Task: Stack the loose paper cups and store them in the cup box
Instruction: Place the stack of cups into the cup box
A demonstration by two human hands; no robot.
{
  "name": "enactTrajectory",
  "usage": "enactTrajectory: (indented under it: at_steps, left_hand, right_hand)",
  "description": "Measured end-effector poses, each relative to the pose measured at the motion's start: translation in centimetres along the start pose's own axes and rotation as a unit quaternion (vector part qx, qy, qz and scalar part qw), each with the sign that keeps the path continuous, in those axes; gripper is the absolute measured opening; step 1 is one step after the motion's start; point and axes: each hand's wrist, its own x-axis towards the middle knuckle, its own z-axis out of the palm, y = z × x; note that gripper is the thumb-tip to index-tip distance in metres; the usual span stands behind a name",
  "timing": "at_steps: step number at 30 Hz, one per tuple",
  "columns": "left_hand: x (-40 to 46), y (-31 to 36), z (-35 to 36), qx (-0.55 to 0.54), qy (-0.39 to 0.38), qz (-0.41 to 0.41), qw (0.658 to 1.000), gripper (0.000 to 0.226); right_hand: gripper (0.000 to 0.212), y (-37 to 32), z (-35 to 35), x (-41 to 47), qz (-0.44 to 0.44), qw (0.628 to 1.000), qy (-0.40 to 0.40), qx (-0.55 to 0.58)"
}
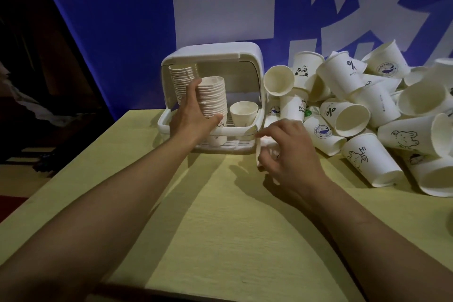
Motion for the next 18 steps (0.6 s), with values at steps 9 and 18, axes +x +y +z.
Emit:
enactTrajectory:
  at_steps: [9, 18]
  left_hand:
    - [-5.2, 0.9, 0.9, -0.134, 0.188, 0.127, 0.965, 0.059]
    - [-11.0, 3.2, 3.6, -0.429, -0.103, 0.04, 0.897, 0.072]
  right_hand:
    - [0.087, 2.8, -0.4, 0.4, 0.08, 0.954, -0.213, -0.198]
    - [0.046, 0.5, -0.8, -0.3, 0.101, 0.967, -0.043, 0.229]
